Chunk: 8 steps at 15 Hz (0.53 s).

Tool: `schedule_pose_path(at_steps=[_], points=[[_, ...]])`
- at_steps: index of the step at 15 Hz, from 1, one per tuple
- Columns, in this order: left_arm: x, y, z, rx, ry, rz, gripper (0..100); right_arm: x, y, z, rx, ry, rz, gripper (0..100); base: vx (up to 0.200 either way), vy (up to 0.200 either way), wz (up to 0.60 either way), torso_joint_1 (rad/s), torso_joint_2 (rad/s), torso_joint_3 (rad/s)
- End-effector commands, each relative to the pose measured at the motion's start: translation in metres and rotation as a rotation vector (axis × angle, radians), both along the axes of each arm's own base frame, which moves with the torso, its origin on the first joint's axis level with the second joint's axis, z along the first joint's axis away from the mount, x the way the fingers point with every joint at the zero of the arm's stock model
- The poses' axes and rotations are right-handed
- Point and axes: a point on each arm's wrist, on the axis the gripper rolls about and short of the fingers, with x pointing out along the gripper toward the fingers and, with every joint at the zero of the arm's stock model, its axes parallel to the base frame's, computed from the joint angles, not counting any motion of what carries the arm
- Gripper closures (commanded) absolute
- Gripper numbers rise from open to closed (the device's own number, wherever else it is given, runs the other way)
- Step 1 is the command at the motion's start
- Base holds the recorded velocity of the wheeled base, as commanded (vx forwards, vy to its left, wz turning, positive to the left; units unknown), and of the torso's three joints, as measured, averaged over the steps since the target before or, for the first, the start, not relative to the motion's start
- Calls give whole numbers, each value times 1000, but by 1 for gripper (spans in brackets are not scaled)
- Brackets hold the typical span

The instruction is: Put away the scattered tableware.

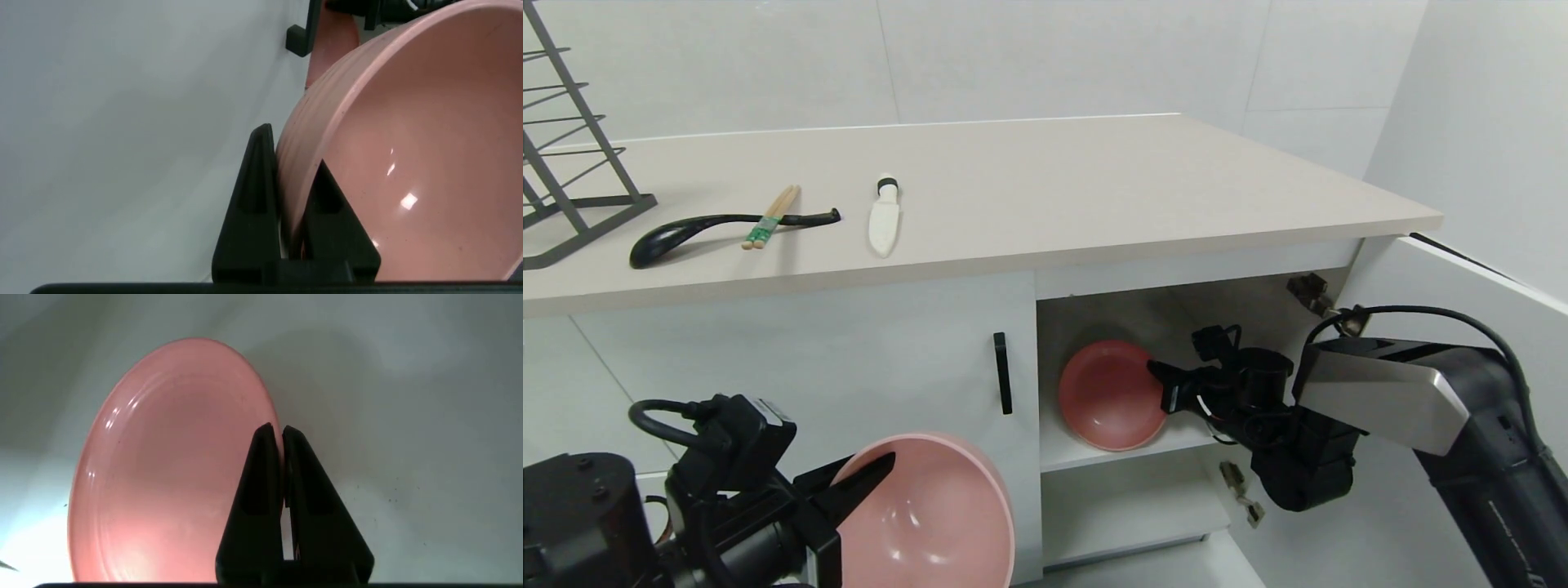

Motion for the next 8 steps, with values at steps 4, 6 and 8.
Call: schedule_pose_path(at_steps=[4,6,8], points=[[2,2,0,-1,-3,16,100,23,2,-5,10,-6,-66,100,0,0,0,0,0,0],[2,2,0,-2,-4,16,100,28,2,-6,13,6,-95,0,0,0,0,0,0,0],[2,2,0,-2,-4,16,100,26,2,-4,17,-7,-95,0,0,0,0,0,0,0]])
